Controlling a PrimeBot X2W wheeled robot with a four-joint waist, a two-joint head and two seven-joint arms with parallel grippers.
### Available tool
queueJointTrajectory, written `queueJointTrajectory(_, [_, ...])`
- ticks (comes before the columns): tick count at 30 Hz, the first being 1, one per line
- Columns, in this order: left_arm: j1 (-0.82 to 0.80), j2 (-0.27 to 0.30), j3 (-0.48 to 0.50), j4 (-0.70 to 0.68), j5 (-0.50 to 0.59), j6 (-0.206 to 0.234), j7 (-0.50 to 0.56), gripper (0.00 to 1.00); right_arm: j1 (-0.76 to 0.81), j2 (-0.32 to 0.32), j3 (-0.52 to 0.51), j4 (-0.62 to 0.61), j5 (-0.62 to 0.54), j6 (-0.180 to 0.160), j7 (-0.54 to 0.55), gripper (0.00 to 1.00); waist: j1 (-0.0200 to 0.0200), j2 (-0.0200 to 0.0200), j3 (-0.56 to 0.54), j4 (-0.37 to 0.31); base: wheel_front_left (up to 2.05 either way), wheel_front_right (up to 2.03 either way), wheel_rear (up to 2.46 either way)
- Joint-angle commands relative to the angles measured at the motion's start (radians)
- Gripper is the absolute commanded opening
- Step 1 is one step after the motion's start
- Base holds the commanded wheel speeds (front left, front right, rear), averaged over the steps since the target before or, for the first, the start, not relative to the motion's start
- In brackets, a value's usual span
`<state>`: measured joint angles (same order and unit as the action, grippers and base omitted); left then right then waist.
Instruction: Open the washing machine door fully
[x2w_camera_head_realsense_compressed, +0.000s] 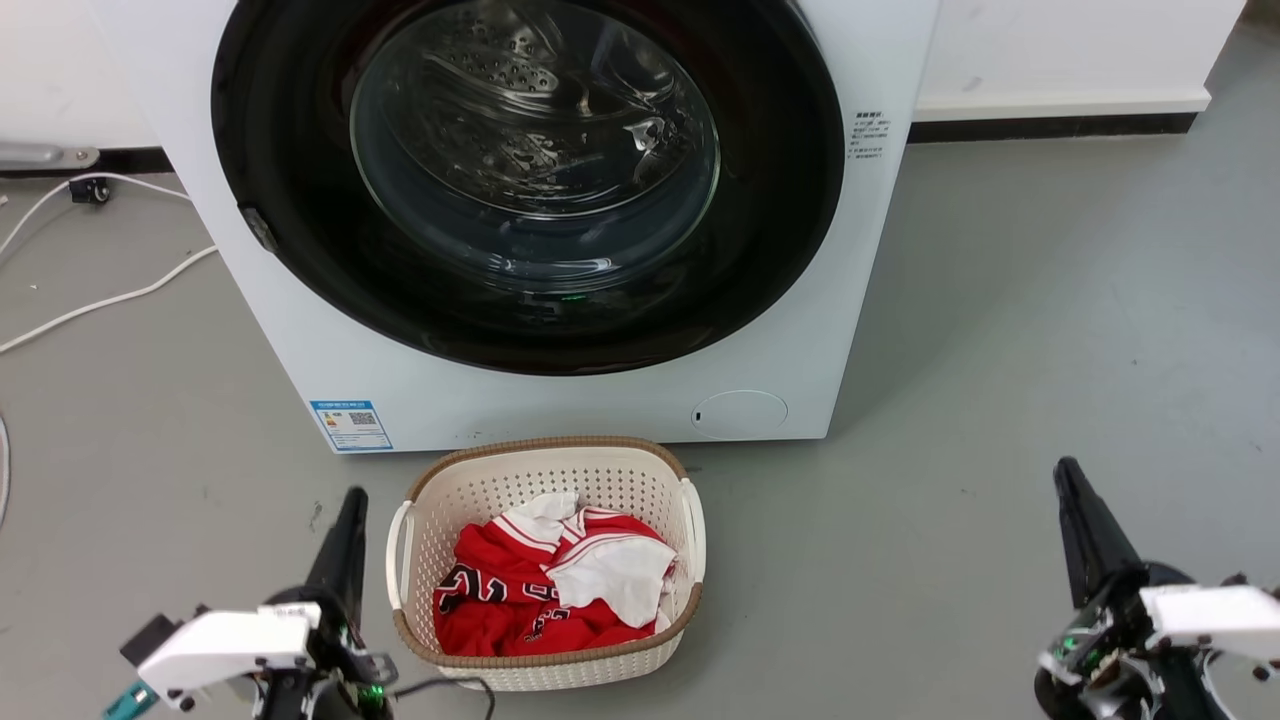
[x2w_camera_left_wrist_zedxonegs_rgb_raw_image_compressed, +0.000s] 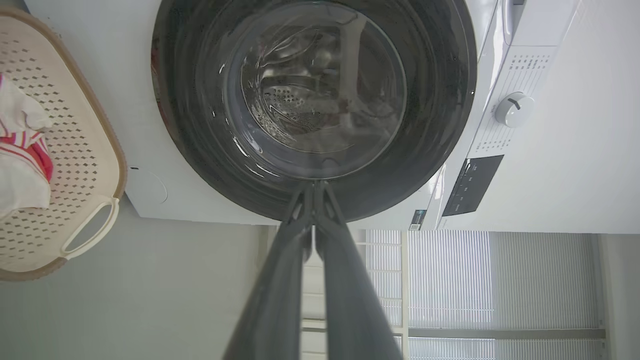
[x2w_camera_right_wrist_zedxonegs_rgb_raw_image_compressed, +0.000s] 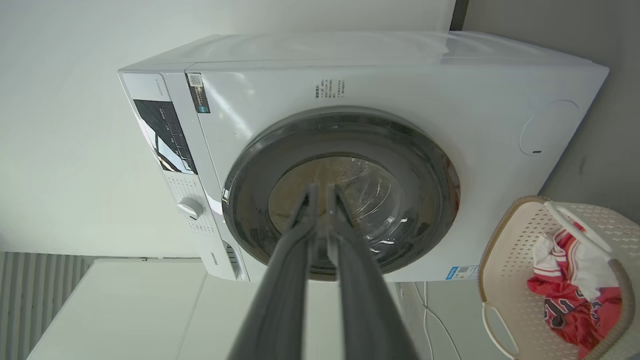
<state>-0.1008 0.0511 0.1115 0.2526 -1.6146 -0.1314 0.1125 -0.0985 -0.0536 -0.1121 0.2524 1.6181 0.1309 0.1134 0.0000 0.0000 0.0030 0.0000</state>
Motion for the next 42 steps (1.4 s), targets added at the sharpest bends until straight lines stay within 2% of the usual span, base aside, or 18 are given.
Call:
queueJointTrajectory(1, [0.005, -0.001, -0.001, 0.005, 0.000, 0.000, -0.001, 1.00, 0.005, 0.001, 0.000, 0.005, 0.000, 0.000, -0.001, 1.00, 0.0000, 0.0000, 0.000, 0.000, 0.00, 0.00, 0.00])
queueJointTrajectory(6, [0.025, -0.003, -0.008, 0.005, 0.009, 0.001, -0.020, 1.00, 0.029, 0.002, 0.000, 0.010, -0.013, 0.000, -0.019, 1.00, 0.0000, 0.0000, 0.000, 0.000, 0.00, 0.00, 0.00])
queueJointTrajectory(10, [0.030, -0.002, -0.005, -0.009, 0.059, 0.001, -0.040, 1.00, 0.037, 0.002, -0.012, 0.000, -0.064, 0.000, -0.039, 1.00, 0.0000, 0.0000, 0.001, 0.000, 0.00, 0.00, 0.00])
queueJointTrajectory(11, [0.031, -0.002, -0.003, -0.027, 0.107, 0.006, -0.055, 1.00, 0.041, 0.002, -0.017, -0.018, -0.120, 0.000, -0.054, 1.00, 0.0000, 0.0000, 0.001, -0.001, 0.00, 0.00, 0.00])
queueJointTrajectory(32, [0.061, -0.002, -0.072, -0.157, 0.566, 0.115, -0.144, 1.00, 0.095, 0.002, 0.039, -0.175, -0.665, 0.000, -0.144, 1.00, 0.0000, 0.0000, 0.004, -0.001, 0.00, 0.00, 0.00])
queueJointTrajectory(42, [0.075, -0.001, -0.106, -0.177, 0.727, 0.143, -0.176, 1.00, 0.116, 0.002, 0.049, -0.208, -0.831, 0.000, -0.176, 1.00, 0.0000, 0.0000, 0.003, -0.002, 0.00, 0.00, 0.00])
